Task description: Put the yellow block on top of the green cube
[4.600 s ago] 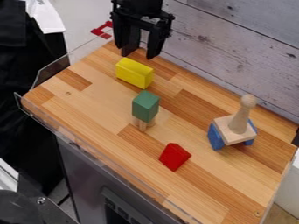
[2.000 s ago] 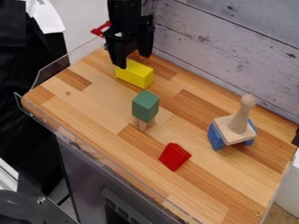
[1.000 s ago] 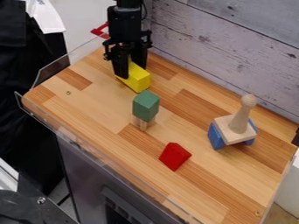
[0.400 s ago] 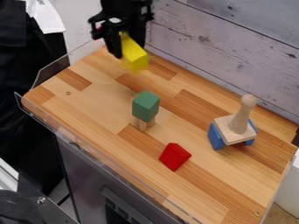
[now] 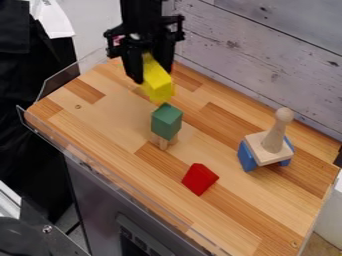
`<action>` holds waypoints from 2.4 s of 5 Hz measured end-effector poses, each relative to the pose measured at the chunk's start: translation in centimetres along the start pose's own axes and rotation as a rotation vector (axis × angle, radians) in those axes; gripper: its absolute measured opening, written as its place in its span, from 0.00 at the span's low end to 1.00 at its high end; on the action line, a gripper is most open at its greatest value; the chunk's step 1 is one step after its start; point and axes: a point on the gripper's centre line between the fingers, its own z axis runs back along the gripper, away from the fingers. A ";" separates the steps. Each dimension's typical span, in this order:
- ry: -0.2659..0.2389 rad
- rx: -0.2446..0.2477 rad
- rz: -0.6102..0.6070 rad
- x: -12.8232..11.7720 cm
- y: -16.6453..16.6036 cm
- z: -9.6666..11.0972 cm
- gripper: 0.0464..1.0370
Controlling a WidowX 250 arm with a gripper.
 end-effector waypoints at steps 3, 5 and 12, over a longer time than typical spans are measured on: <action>0.079 -0.057 0.056 -2.9 -0.1 -0.4 0.53; 0.115 -0.058 0.066 -3.6 0.3 -0.9 0.53; 0.021 0.032 -0.312 0.0 -3.2 4.4 0.96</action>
